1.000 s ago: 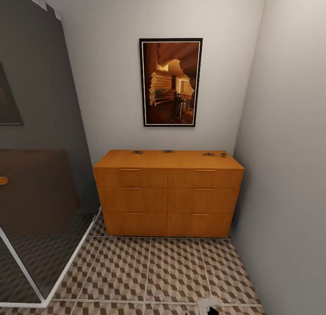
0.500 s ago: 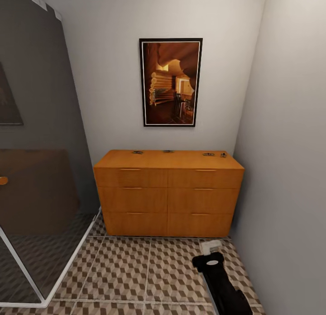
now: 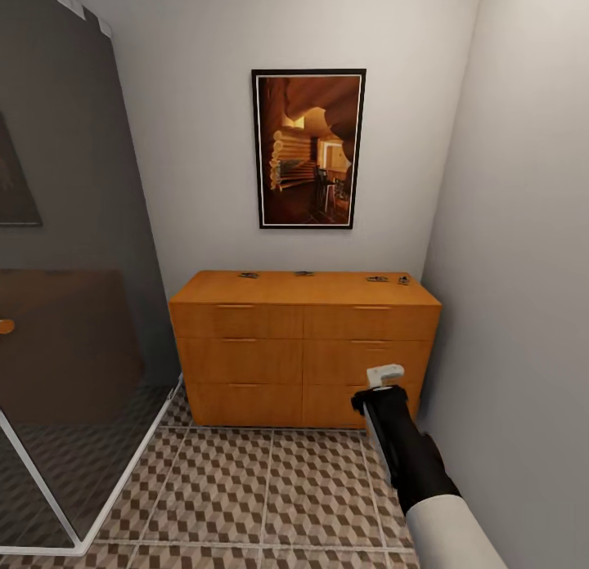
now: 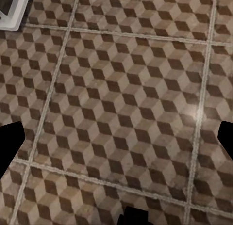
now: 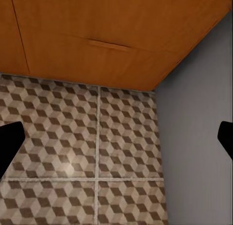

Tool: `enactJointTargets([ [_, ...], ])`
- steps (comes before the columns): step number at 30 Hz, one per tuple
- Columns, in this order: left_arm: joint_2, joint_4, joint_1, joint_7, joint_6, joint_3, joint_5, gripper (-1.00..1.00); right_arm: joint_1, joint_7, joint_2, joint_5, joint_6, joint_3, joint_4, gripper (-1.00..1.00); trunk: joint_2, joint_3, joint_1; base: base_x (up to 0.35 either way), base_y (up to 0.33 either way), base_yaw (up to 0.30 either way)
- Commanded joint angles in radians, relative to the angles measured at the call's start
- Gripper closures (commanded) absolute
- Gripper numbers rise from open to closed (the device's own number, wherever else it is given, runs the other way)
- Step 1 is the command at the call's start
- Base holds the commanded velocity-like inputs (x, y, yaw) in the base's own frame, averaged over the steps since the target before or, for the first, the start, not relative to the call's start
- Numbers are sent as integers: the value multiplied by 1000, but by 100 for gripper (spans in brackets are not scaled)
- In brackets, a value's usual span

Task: Take the four mousetraps from the cabinet in the bathroom and place them on the bathroom floor. Make sure all four end up on the same floor surface, and ensure that at least two of them are either under or directly next to the same bathroom sink.

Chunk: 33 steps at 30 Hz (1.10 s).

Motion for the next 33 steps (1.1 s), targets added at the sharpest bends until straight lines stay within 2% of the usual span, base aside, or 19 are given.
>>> enactJointTargets([
  [1, -1, 1, -1, 0, -4, 3, 2, -100, -19, -6, 0, -4, 19, 1, -1, -100, -1, -1, 0, 0, 0, 0],
  [5, -1, 1, -1, 0, -4, 3, 2, -100, -115, -6, 0, -2, 91, 0, -4, -100, -1, -1, 0, 0, 0, 0],
  [8, -1, 7, -1, 0, -3, 3, 2, -100, -227, -7, 0, -2, 135, -1, -3, -100, -1, -1, 0, 0, 0, 0],
  [13, -1, 11, -1, 0, -3, 3, 1, -100, -347, -8, 0, -2, 153, -2, 7, -100, -1, -1, 0, 0, 0, 0],
  [17, -1, 12, -1, 0, -3, 3, 0, -100, -505, -8, 0, -2, 162, -5, 54, -100, -1, -1, 0, 0, 0, 0],
  [18, -1, 12, -1, 0, -3, 3, 1, -100, -551, -8, -19, -3, 163, -6, 78, -100, -1, -1, 0, 0, 0, 0],
  [19, -1, 12, -1, 0, -4, 3, 0, -100, -596, -7, -51, -3, 163, -7, 110, -100, -1, -1, 0, 0, 0, 0],
  [20, -1, 12, -1, 0, -4, 3, 0, -100, -617, -7, -70, -3, 163, -7, 128, -100, -1, -1, 0, 0, 0, 0],
  [21, -1, 12, -1, 0, -3, 3, 0, -100, -661, -6, -112, -4, 163, -9, 173, -100, -1, -1, 0, 0, 0, 0],
  [22, -1, 12, -1, 0, -3, 3, 0, -100, -682, -5, -135, -5, 163, -9, 198, -100, -1, -1, 0, 0, 0, 0],
  [23, -2, 12, -1, 0, -4, 3, 0, -100, -765, 2, -220, -10, 160, -10, 319, -100, -1, -1, 0, 0, 0, 0],
  [25, -2, 12, -1, 0, -4, 3, 0, -100, -819, 17, -264, -13, 158, -11, 410, -100, -1, -1, 0, 0, 0, 0],
  [31, -3, 12, -1, 0, -4, 2, 0, -100, -878, 92, -309, -14, 158, -9, 506, -100, -1, -1, 0, 0, 0, 0],
  [33, -3, 12, -1, 0, -4, 2, 0, -100, -888, 135, -336, -14, 159, -8, 518, -100, -1, -1, 0, 0, 0, 0],
])
